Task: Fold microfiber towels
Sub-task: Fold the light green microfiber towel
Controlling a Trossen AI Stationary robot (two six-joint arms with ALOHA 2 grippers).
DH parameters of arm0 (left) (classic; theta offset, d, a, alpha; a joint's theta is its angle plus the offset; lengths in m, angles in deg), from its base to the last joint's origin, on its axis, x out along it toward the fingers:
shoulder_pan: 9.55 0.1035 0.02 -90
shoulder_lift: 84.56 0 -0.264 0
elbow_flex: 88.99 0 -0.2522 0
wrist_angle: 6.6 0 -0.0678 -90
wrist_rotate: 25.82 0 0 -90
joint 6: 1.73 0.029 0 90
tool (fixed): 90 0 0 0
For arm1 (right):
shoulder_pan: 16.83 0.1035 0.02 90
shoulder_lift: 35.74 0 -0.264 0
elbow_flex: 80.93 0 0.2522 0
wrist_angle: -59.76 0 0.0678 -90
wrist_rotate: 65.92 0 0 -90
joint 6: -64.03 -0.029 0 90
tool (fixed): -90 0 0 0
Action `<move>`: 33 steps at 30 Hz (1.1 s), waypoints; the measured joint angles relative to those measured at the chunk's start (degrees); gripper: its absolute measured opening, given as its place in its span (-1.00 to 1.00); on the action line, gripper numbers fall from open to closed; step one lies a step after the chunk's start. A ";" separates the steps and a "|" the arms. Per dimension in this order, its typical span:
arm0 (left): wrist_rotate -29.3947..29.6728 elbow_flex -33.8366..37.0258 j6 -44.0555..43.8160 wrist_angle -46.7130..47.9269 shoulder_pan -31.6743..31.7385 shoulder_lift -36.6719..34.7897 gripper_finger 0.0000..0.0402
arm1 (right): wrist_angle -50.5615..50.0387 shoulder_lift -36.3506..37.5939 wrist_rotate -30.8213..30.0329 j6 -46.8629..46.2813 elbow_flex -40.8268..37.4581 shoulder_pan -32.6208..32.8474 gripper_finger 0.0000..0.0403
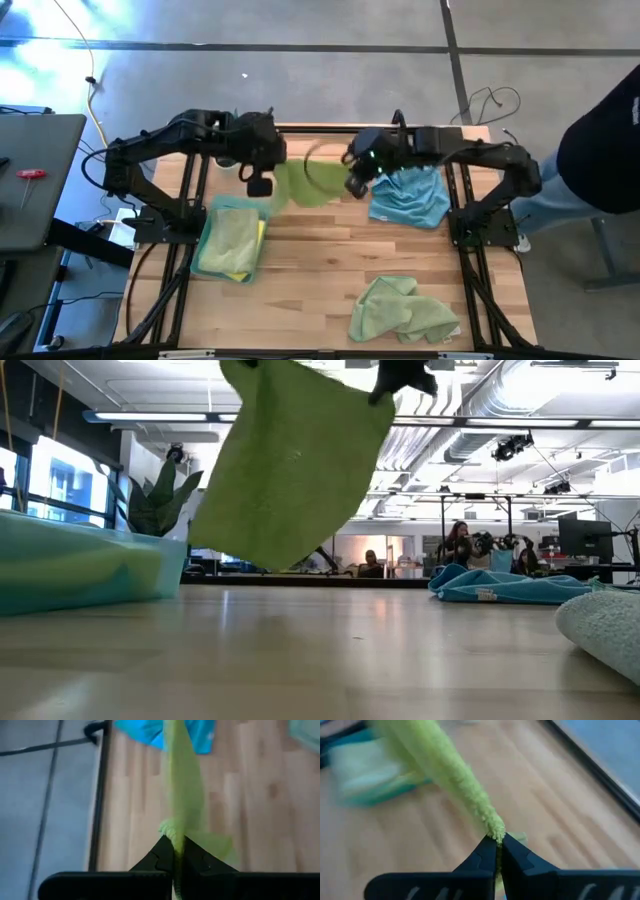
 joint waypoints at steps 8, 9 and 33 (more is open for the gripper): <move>-4.41 0.00 2.40 1.52 1.05 0.00 -1.00 | 2.64 -0.97 5.15 -3.80 0.91 -1.97 -1.00; -0.96 0.00 1.88 1.10 1.13 0.00 -1.00 | 2.82 -0.95 4.05 -4.29 1.17 -2.48 -1.00; -5.33 0.04 5.39 1.43 0.64 0.02 -1.00 | -3.33 -0.68 15.76 0.04 8.44 -1.99 -1.00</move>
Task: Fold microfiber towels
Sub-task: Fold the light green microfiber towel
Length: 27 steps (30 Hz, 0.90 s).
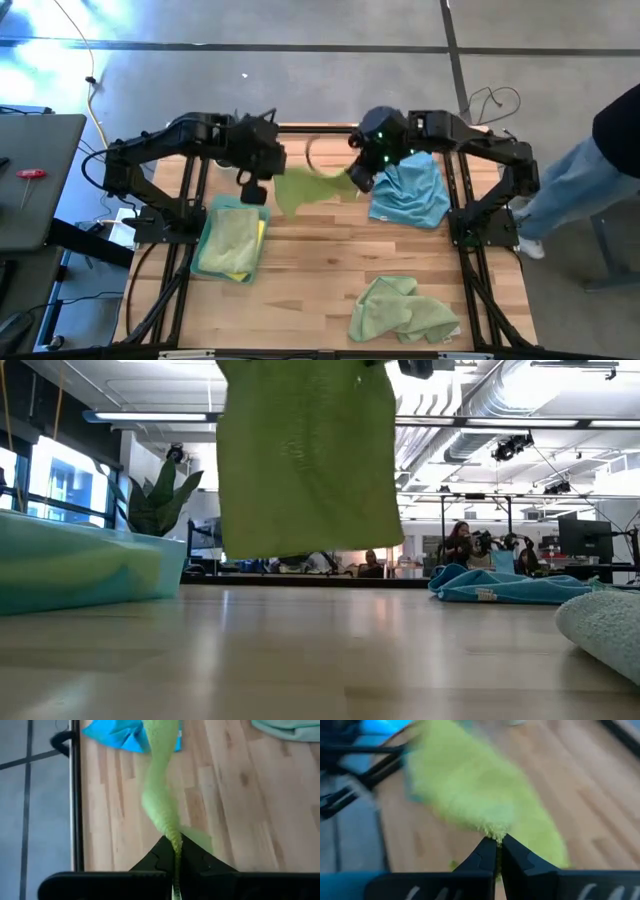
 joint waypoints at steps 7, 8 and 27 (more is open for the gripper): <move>0.27 0.00 7.38 0.01 0.51 0.00 -1.00 | -1.27 -0.50 -1.77 8.02 -0.07 -0.13 -1.00; 0.06 0.00 8.23 0.03 0.69 0.00 -1.00 | -1.25 -0.48 -2.90 9.02 -0.07 -0.39 -1.00; 2.89 0.04 17.27 -3.97 10.79 1.60 -1.00 | -3.00 -3.30 -13.84 26.21 -0.09 -6.55 -1.00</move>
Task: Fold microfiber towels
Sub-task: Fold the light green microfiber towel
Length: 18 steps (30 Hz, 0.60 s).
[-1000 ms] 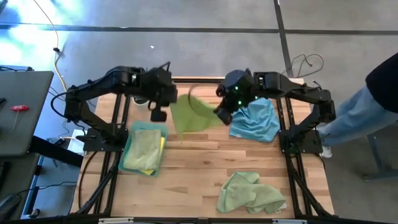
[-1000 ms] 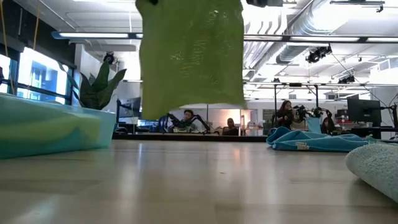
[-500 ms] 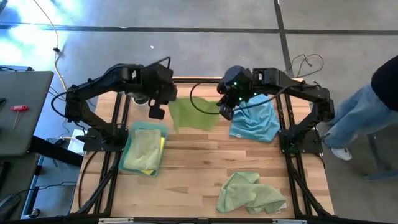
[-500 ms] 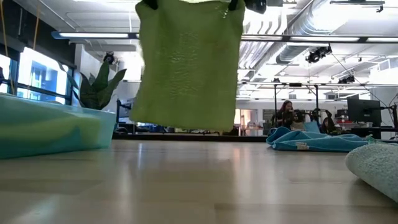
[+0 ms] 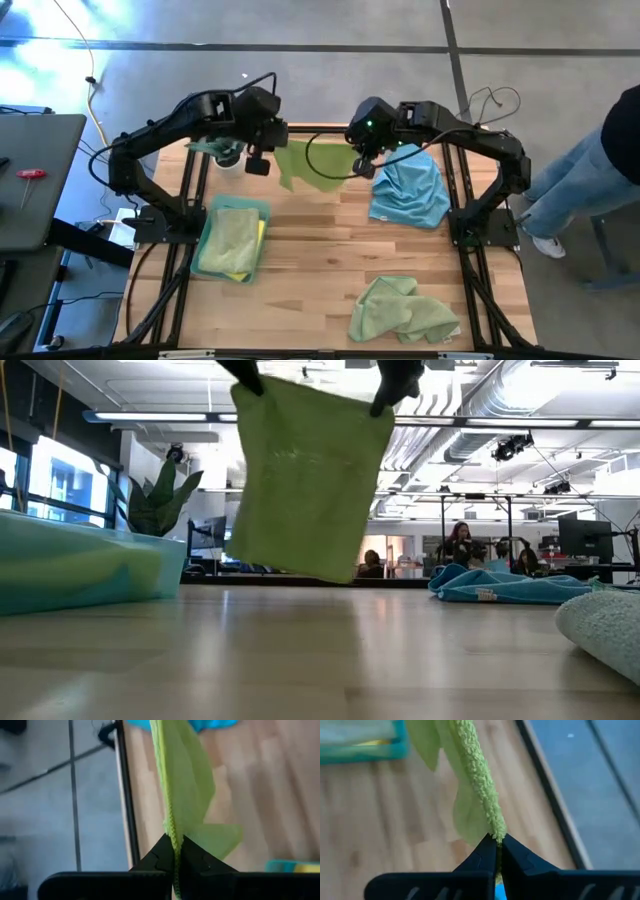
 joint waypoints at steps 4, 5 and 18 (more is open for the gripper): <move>0.34 -0.03 1.06 -0.03 2.09 1.40 -1.00 | 0.42 0.23 -1.78 0.89 0.00 -1.23 -1.00; 0.31 -0.03 0.89 -0.02 2.51 1.93 -1.00 | 0.42 0.25 -1.21 0.36 0.00 -1.32 -1.00; -13.52 13.26 -10.66 -0.37 -3.43 3.87 -1.00 | -10.82 -7.07 9.71 -9.85 -0.09 4.10 -1.00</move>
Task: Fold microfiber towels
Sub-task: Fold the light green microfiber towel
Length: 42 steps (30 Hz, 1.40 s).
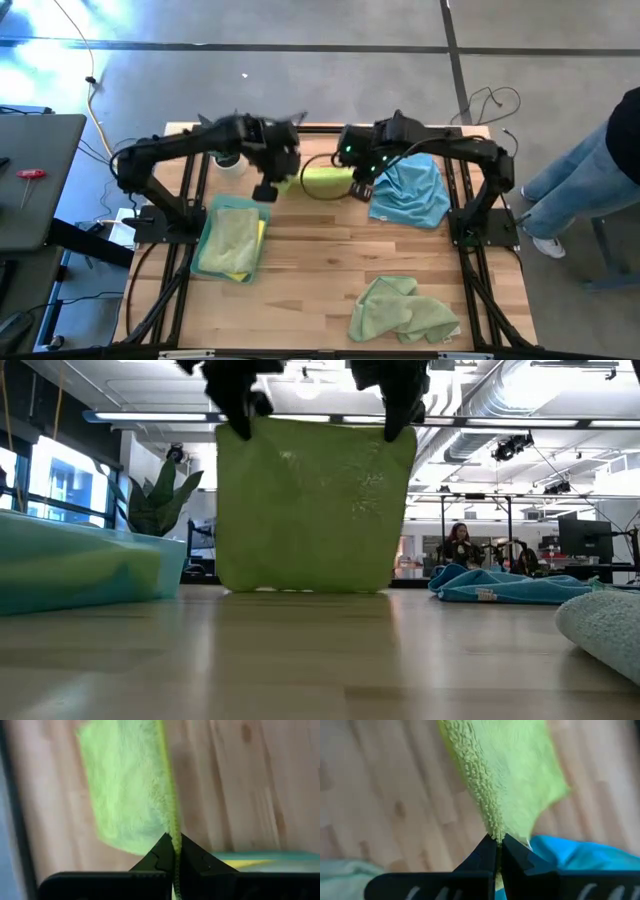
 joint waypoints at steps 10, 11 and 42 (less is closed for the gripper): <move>-3.15 13.19 -8.01 -11.45 -12.85 0.00 -1.00 | -0.56 -2.92 7.40 -5.67 -0.04 6.21 -1.00; -3.13 13.82 -9.05 -12.36 -14.02 0.00 -1.00 | -0.79 -3.16 7.45 -6.23 -0.04 6.81 -1.00; -2.92 26.55 -33.31 -31.58 -35.49 0.35 -1.00 | 12.30 -10.16 15.18 -15.06 -11.98 24.34 -1.00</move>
